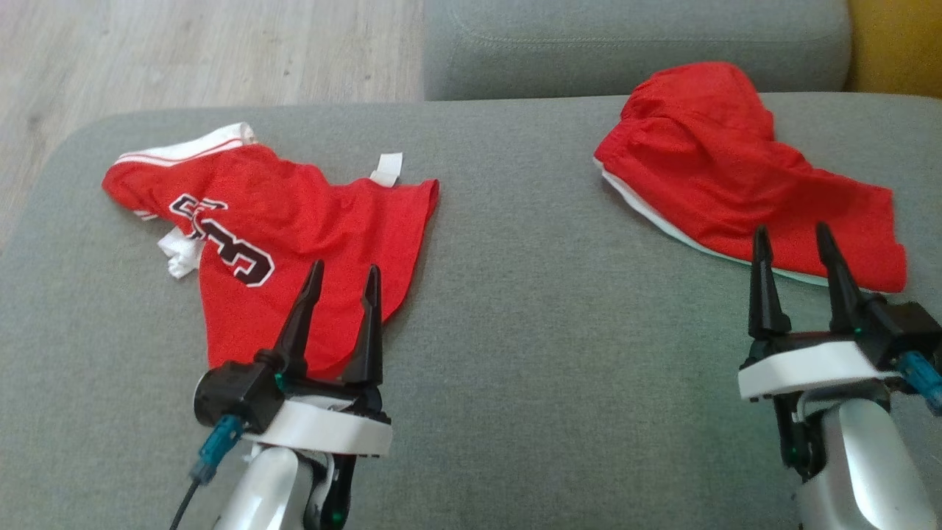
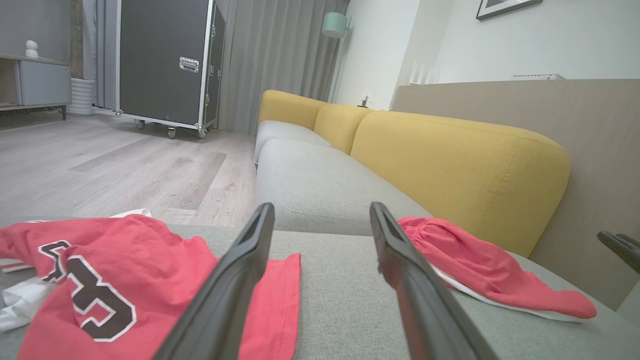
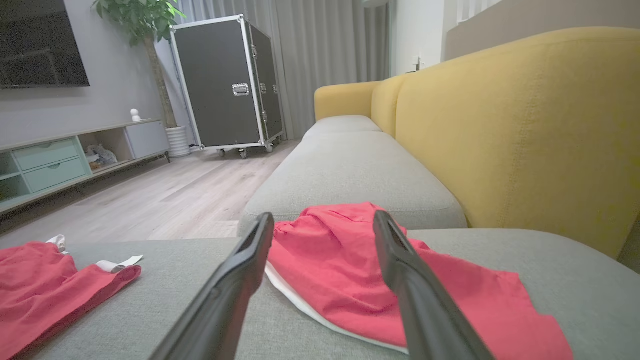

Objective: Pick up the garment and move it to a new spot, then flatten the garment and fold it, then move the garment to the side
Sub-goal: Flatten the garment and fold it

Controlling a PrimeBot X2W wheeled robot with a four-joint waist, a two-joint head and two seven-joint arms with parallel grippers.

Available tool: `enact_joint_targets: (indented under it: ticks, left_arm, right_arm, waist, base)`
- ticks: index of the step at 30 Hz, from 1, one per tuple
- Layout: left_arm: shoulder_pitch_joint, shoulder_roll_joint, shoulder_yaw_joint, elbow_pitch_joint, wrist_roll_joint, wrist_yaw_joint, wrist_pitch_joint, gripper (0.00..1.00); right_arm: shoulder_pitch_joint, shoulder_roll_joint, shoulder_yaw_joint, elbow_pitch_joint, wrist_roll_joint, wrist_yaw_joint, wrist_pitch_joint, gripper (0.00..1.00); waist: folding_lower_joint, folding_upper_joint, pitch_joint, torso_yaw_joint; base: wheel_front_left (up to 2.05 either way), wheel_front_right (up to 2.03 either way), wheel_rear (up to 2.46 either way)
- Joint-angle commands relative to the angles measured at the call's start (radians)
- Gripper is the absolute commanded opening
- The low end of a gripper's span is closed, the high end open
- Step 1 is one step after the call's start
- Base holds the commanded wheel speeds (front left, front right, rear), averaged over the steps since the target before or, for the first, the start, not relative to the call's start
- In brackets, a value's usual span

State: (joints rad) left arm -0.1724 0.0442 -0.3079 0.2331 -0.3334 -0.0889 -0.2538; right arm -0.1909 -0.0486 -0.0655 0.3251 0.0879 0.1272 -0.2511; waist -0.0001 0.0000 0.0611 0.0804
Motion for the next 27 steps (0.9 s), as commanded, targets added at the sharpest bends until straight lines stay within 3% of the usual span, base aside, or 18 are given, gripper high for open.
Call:
enact_joint_targets:
  ticks: [1, 7, 16, 27]
  left_arm:
    - [-0.031, 0.006, 0.028, -0.038, 0.006, -0.001, -0.008, 1.00]
    - [-0.057, 0.006, 0.006, -0.040, 0.001, -0.004, -0.008, 1.00]
    - [-0.100, 0.006, -0.044, -0.037, -0.021, 0.004, -0.008, 1.00]
    - [-0.129, 0.006, -0.093, -0.047, -0.053, 0.018, -0.008, 1.00]
  right_arm:
    - [-0.043, -0.002, 0.034, -0.046, -0.009, 0.003, -0.011, 1.00]
    - [-0.120, -0.002, 0.071, -0.005, -0.084, 0.003, -0.011, 1.00]
    - [-0.369, -0.095, 0.142, 0.342, -0.144, 0.003, 0.067, 1.00]
    - [-0.593, -0.190, 0.113, 0.718, -0.175, 0.003, 0.132, 1.00]
  waist:
    - [0.0001, 0.0000, 0.016, 0.013]
    - [0.0001, 0.0000, 0.066, 0.065]
    - [0.0001, 0.0000, 0.141, 0.174]
    - [0.0001, 0.0000, 0.201, 0.294]
  base:
    - [0.00, 0.00, 0.00]
    - [0.00, 0.00, 0.00]
    - [0.00, 0.00, 0.00]
    - [0.00, 0.00, 0.00]
